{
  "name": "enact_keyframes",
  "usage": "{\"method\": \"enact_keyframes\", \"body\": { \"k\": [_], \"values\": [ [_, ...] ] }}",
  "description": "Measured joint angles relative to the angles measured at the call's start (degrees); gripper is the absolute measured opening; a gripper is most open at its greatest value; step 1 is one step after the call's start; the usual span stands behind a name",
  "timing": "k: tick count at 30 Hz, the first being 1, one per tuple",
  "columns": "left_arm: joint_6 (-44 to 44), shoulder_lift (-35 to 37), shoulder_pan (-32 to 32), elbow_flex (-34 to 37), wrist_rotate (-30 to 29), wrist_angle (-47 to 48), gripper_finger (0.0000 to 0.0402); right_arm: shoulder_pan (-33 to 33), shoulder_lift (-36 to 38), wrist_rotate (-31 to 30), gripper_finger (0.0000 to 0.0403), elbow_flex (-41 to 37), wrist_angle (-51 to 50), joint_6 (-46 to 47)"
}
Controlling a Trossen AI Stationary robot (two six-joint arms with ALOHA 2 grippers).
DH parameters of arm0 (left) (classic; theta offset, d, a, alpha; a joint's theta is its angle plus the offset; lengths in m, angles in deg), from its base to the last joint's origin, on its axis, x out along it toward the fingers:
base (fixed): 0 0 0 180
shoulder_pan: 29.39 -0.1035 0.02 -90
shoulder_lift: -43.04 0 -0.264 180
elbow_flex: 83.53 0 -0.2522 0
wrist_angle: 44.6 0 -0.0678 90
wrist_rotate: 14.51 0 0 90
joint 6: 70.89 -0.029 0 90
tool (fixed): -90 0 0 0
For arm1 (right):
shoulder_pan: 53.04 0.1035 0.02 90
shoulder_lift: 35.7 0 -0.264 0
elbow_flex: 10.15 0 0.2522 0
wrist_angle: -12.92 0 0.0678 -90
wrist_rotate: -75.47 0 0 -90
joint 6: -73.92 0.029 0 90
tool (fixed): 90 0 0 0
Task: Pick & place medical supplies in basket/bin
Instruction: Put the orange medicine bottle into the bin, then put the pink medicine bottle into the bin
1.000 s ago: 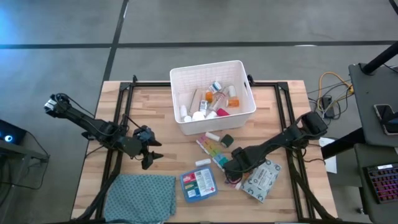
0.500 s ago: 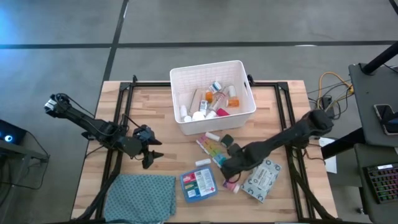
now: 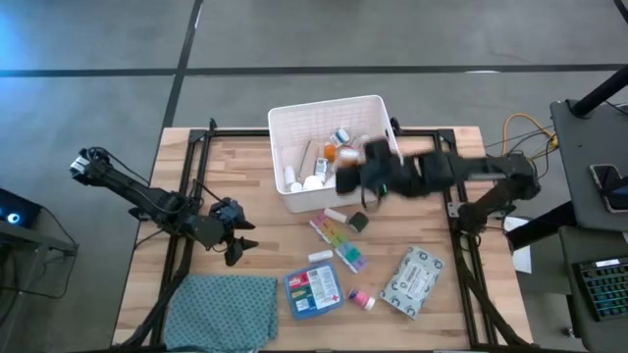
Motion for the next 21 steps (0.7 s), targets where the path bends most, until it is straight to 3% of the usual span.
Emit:
{"method": "enact_keyframes", "body": {
  "k": [5, 8, 10, 15, 21],
  "values": [
    [1.5, 0.0, 0.0, 0.0, 0.1, 0.0, 0.0253, -13.5, -3.0, 11.2, 0.0184, 4.2, -4.4, -8.3],
    [2.5, 0.0, 0.0, 0.0, 0.2, 0.0, 0.0253, -19.5, -5.3, 17.5, 0.0226, 5.5, -7.4, -10.5],
    [2.6, 0.0, 0.1, 0.0, 0.8, 0.0, 0.0253, -21.3, -6.7, 18.3, 0.0259, 6.0, -9.3, -11.7],
    [2.6, 0.0, 0.1, 0.0, 2.1, 0.0, 0.0253, -20.7, -8.3, 11.0, 0.0333, 5.2, -12.7, -11.3],
    [2.4, 0.0, 0.1, 0.3, 2.1, 0.0, 0.0253, -11.6, -7.4, 10.6, 0.0378, 5.1, -13.2, -11.6]
  ]
}}
